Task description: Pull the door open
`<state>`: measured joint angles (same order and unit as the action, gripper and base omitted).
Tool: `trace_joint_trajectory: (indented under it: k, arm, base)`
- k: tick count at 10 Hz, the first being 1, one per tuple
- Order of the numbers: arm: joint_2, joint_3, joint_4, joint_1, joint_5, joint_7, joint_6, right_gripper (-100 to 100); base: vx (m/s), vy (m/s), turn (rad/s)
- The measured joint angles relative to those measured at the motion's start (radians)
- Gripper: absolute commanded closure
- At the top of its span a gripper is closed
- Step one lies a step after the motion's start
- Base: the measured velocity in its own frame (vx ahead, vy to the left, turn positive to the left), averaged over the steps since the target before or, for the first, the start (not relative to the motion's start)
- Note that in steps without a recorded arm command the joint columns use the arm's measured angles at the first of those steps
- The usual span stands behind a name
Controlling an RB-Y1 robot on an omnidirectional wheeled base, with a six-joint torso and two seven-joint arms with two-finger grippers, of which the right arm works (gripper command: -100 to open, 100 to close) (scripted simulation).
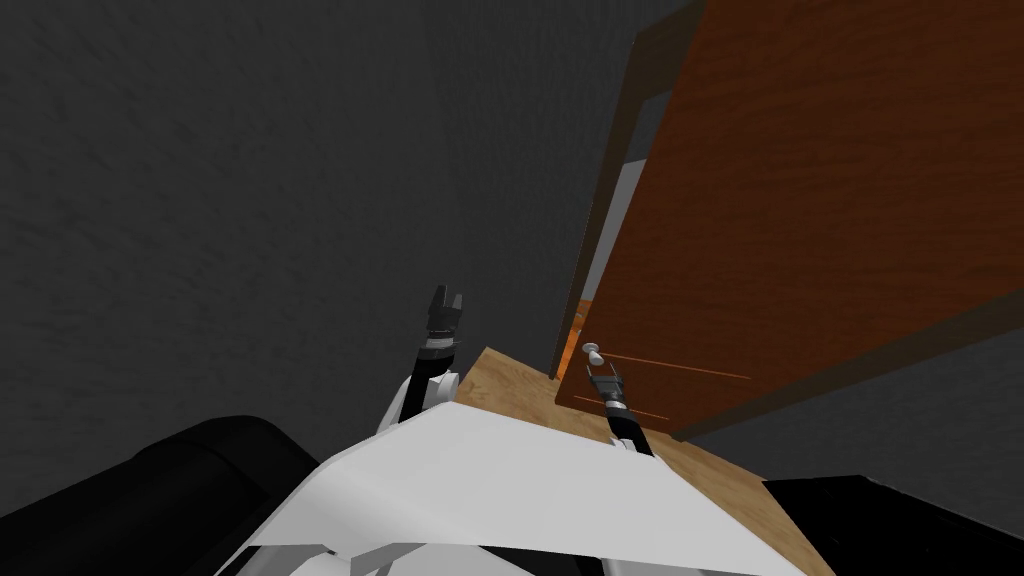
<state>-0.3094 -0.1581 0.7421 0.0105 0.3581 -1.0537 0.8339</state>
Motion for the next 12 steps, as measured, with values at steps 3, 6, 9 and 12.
trace_joint_trajectory:
  k: [3,6,9,12]
  arm:
    - [0.004,-0.016,0.001,0.002,0.024,-0.077,-0.001,-100]
    - [0.006,-0.032,0.005,0.004,0.047,-0.151,-0.004,-100]
    - [0.010,-0.053,0.013,0.004,0.079,-0.237,-0.008,-100]
    - [0.015,-0.073,0.015,0.008,0.108,-0.320,-0.009,-100]
  base:
    - [-0.036,-0.019,0.023]
    - [-0.045,-0.016,0.021]
    - [-0.065,-0.026,0.029]
    - [-0.062,-0.030,0.024]
